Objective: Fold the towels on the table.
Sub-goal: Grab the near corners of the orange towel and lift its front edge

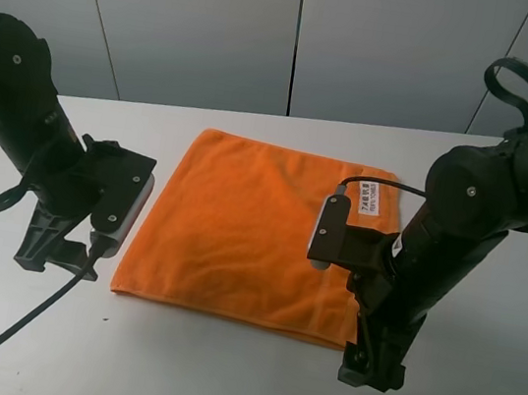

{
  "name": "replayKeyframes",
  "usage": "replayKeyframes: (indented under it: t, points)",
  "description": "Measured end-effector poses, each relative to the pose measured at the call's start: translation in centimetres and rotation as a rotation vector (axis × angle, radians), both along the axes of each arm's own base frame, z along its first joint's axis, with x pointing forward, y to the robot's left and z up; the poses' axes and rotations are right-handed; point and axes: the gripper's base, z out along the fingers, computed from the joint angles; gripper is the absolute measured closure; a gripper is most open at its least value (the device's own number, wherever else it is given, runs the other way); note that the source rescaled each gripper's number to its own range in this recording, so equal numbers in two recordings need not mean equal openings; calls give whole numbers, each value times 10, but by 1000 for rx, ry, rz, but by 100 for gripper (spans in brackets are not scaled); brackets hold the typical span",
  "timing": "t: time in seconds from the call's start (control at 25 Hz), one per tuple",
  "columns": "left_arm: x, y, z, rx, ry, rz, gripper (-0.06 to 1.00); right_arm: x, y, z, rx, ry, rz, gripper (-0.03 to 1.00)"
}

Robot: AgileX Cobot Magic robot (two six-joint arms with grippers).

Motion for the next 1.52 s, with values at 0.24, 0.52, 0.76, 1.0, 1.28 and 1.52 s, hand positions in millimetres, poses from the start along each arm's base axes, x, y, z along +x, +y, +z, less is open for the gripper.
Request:
replayKeyframes:
  t: [0.24, 0.52, 0.76, 1.0, 1.28, 1.52]
  points:
    - [-1, -6, 0, -63, 7, 6, -4, 3, 0, -15, -36, 13, 21, -3]
    - [-1, -8, -2, -80, 11, 15, -4, 5, -1, -23, -58, 2, 52, -3]
    - [1, -10, -17, -80, 56, 33, -4, 7, 0, -25, -61, -17, 60, -3]
    - [4, -13, -21, -103, 36, 43, -4, 11, -1, -26, -77, -54, 83, -3]
    - [-2, -25, -28, -94, 52, -2, -4, 13, -3, -27, -93, -72, 86, -3]
    - [-12, -40, -45, -44, 56, -47, -4, 13, -3, -27, -95, -73, 89, -3]
